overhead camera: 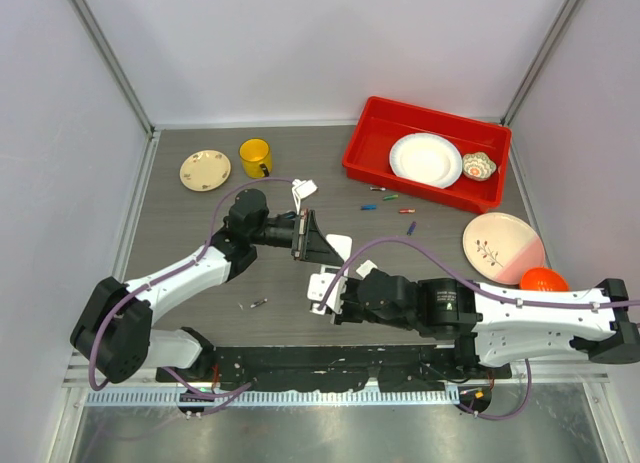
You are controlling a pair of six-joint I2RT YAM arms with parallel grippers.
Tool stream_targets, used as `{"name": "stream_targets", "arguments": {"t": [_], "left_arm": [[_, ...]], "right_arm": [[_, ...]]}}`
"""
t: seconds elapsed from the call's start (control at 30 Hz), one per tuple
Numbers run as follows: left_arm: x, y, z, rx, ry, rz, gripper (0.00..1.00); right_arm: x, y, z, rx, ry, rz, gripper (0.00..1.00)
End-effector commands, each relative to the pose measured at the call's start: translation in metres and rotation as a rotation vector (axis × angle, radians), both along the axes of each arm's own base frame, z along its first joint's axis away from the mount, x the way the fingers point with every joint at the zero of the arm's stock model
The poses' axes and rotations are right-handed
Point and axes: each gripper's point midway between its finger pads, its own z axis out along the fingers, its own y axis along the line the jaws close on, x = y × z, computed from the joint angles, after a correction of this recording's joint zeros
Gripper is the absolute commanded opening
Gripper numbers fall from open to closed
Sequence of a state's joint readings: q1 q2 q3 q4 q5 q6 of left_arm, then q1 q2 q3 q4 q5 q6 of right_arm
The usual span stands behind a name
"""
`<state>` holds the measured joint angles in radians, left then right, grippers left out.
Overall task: Load the batteries into the remote control
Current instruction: Load the battery into the remote control.
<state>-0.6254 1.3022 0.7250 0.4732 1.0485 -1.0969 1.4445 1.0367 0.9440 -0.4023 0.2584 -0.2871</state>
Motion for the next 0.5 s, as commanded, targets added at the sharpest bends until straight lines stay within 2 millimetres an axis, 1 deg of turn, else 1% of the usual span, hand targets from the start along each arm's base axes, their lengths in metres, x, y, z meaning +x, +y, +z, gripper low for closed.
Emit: {"name": "stream_targets", "arguments": {"t": [0.0, 0.47], "left_arm": [[-0.007, 0.003, 0.041, -0.088, -0.052, -0.022, 0.00], [-0.005, 0.003, 0.040, -0.080, -0.053, -0.014, 0.00]], "right_arm": [[-0.002, -0.031, -0.052, -0.256, 0.027, -0.005, 0.01], [-0.003, -0.038, -0.066, -0.345, 0.008, 0.003, 0.01]]}}
